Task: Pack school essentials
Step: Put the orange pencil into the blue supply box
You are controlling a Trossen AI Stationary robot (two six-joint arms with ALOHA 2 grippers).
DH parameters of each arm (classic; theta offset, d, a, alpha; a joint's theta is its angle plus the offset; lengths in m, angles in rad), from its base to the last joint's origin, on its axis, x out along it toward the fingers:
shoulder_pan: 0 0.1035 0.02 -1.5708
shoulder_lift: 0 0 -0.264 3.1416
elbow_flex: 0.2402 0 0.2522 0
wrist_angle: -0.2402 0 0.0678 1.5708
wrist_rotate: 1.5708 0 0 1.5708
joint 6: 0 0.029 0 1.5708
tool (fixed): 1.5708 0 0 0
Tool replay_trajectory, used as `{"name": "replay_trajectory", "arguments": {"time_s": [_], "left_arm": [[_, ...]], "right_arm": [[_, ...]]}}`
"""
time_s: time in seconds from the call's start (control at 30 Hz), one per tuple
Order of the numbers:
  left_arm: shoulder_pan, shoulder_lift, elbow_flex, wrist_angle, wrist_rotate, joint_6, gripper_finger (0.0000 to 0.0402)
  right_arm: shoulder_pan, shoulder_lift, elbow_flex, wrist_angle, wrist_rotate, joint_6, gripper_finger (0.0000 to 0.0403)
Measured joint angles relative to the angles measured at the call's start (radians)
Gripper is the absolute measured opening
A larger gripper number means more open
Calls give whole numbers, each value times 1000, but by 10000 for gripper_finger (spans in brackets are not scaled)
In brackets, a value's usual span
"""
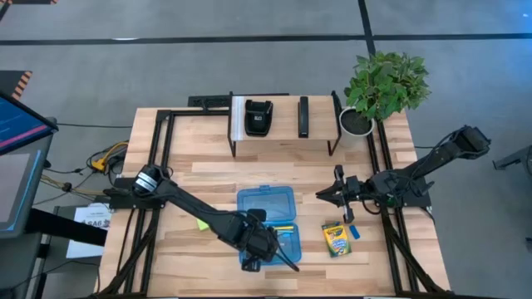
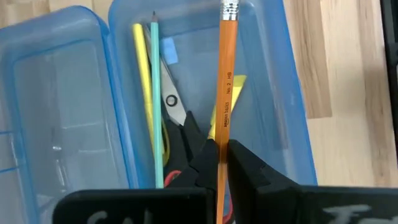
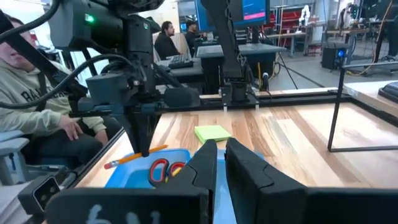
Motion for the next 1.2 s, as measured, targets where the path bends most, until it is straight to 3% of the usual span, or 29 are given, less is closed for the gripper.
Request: {"name": "replay_trajectory", "arguments": {"time_s": [0.37,0.67,1.2], "left_arm": [[25,0,0,-64,144,-38,0],[49,16,10,20,224,0,0],[93,16,122,28,202,55,0]], "right_arm": [[0,0,0,30,1,-23,54],[0,0,0,42,1,-32,54],[0,0,1,46,1,-37,54]]}}
